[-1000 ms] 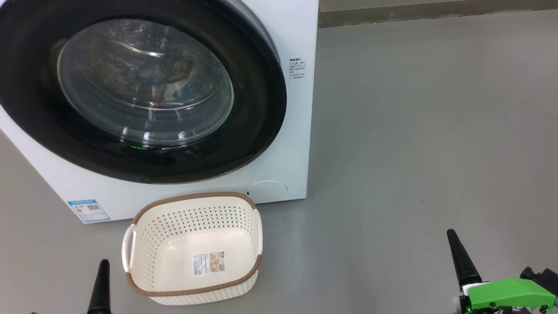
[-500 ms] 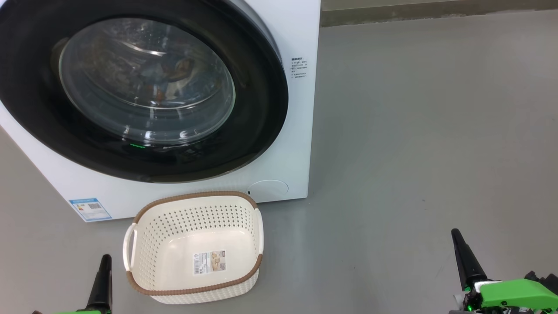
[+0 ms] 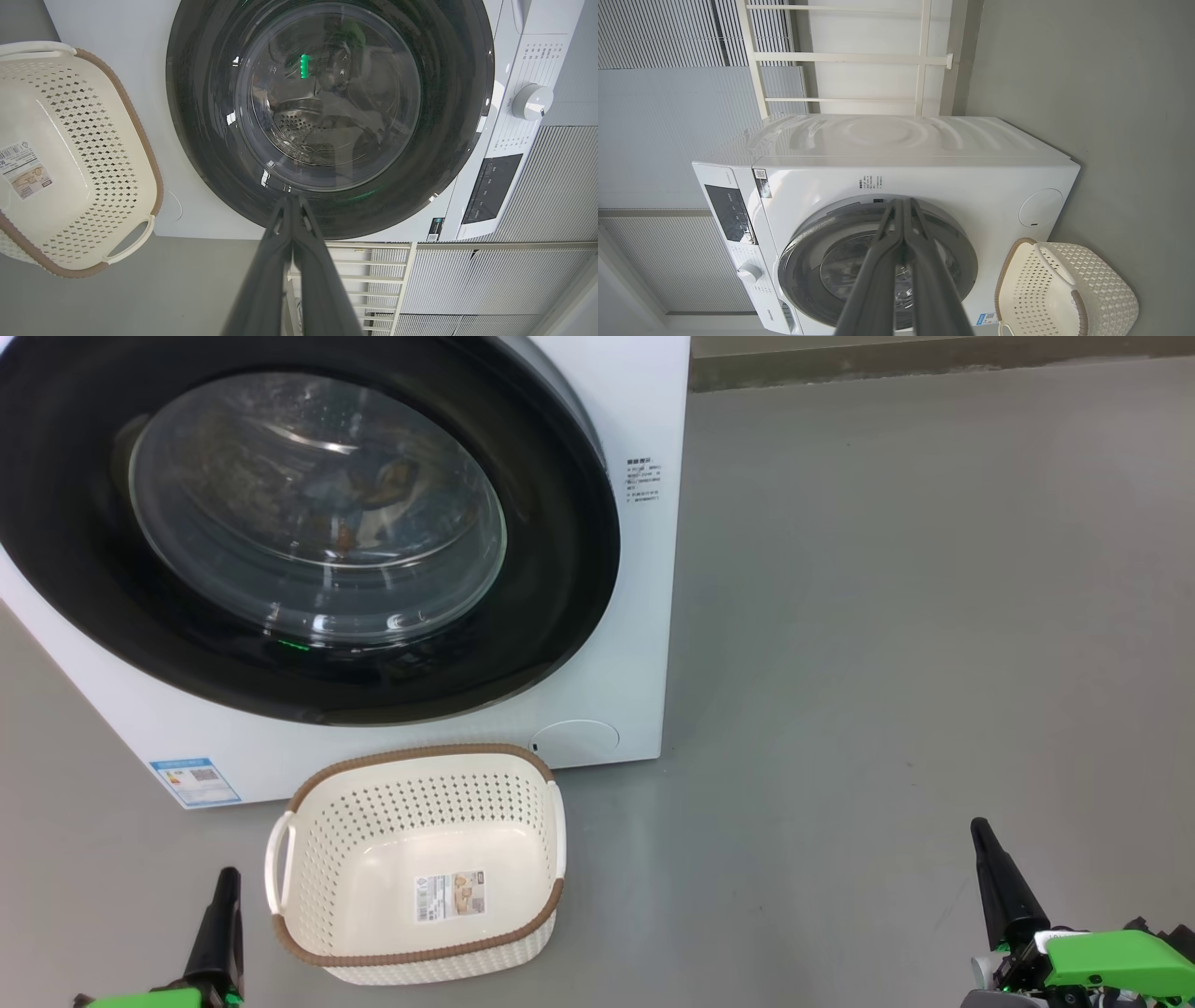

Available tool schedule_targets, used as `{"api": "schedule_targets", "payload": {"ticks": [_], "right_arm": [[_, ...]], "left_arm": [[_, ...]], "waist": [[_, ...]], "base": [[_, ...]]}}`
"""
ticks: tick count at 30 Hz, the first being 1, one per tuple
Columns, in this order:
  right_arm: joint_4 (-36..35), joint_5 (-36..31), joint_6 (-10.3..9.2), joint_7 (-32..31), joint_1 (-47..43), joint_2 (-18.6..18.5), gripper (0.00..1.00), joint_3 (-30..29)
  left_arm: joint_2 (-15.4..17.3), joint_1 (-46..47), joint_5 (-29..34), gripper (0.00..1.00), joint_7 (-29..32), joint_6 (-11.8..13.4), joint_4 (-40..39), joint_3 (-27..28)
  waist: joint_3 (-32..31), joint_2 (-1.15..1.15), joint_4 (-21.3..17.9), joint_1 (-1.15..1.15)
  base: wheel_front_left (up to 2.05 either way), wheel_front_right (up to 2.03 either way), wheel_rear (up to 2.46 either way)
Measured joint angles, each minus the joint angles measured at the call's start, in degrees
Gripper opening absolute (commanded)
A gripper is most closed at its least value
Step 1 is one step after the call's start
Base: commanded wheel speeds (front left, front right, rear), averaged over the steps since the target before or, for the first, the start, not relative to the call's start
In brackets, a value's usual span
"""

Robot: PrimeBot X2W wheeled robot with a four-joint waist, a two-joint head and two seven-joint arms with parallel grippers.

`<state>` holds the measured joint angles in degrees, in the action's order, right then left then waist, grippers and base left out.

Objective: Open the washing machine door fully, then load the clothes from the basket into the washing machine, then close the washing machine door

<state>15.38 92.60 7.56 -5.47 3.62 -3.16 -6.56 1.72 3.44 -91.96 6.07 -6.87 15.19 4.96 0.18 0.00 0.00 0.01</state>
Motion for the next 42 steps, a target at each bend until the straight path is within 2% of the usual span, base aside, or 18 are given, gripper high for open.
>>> {"api": "schedule_targets", "payload": {"ticks": [42], "right_arm": [[0.02,-0.01,0.00,-0.33,0.00,0.16,0.00,-0.54]], "left_arm": [[0.01,0.47,0.00,0.00,0.00,-0.01,0.01,0.00]], "waist": [[0.00,0.00,0.00,0.00]], "base": [[0.00,0.00,0.00]]}}
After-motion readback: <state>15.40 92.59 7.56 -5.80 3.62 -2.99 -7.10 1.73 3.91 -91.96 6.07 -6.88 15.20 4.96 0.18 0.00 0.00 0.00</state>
